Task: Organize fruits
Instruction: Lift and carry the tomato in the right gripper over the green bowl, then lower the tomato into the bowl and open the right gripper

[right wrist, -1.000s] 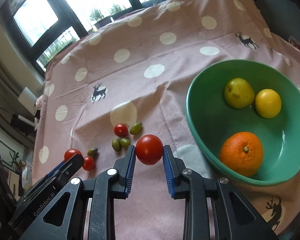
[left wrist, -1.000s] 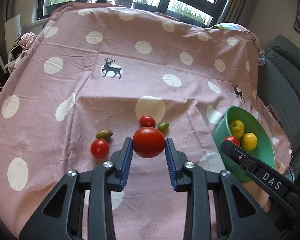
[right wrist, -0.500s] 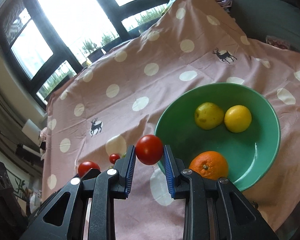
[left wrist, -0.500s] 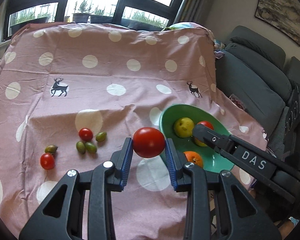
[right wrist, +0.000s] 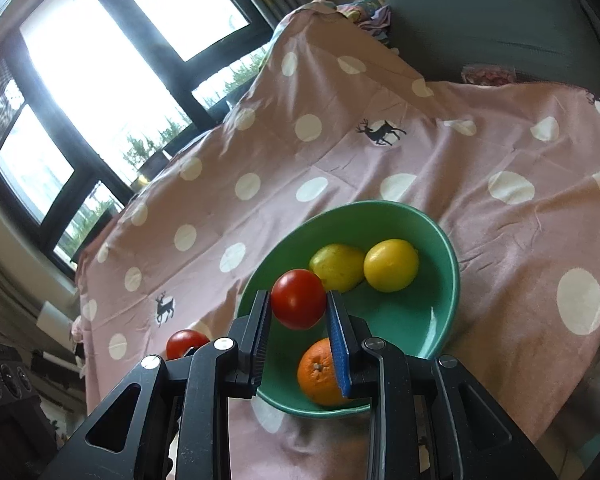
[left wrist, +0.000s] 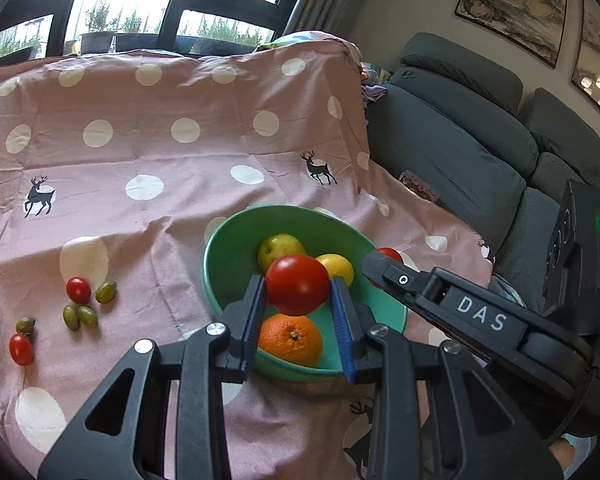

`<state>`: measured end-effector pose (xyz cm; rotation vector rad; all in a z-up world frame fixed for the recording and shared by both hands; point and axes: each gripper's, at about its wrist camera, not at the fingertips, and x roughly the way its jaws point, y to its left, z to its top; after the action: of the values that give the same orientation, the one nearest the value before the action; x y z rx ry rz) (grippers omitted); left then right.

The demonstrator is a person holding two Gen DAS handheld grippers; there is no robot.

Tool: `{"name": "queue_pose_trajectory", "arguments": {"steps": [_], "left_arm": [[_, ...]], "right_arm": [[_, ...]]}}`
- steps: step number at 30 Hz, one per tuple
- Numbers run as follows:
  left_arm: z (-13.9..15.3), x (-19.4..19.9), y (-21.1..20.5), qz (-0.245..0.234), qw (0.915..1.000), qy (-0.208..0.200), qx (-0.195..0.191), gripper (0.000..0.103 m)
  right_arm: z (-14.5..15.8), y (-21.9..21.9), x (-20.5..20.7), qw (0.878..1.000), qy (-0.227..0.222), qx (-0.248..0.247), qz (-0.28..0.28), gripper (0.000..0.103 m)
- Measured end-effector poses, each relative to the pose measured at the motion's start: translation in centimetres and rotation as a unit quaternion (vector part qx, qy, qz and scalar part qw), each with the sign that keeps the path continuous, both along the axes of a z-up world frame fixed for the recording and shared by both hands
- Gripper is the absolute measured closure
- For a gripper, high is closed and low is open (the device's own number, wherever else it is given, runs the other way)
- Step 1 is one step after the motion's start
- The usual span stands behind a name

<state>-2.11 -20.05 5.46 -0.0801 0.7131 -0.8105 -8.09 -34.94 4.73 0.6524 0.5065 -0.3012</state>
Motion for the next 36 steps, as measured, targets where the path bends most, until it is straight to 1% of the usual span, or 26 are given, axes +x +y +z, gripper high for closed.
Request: {"name": "queue_pose_trajectory", "arguments": {"steps": [2,5,9,13,17,32,36], "left_arm": [[-0.3,0.1,-0.7,-0.007,1.0,0.002,0.004,0.071],[-0.8,0.2,-1.7,-0.02,0.9997,0.015,0.004,0.071],[-1.4,0.4,-2.6,-0.026,0.9994,0.022,0.008,0.071],[-2.1,0.9,-3.2,-0.027,0.9989,0.036,0.009,0.071],[-2.4,1.1,-3.6,-0.028,0.9987,0.041,0.011,0.071],[-4.1,1.6,-5.0,-0.031,0.9973,0.058,0.032,0.071],[-4.5,1.8,-5.1,-0.032,0.9969,0.064,0.032,0.071]], "right_arm": [[-0.2,-0.6,-0.2,1.0,0.002,0.004,-0.006,0.073],[-0.5,-1.4,-0.3,1.0,0.005,0.01,-0.01,0.073],[-0.9,-2.0,-0.4,1.0,0.013,0.013,-0.016,0.073],[-1.4,-2.4,-0.2,0.999,0.025,0.012,-0.015,0.073],[-1.8,-2.8,0.1,0.999,0.03,0.02,-0.01,0.073],[-2.8,-3.2,0.8,0.998,0.063,0.016,-0.019,0.073],[-3.1,-3.3,1.0,0.997,0.07,0.016,-0.019,0.073]]}}
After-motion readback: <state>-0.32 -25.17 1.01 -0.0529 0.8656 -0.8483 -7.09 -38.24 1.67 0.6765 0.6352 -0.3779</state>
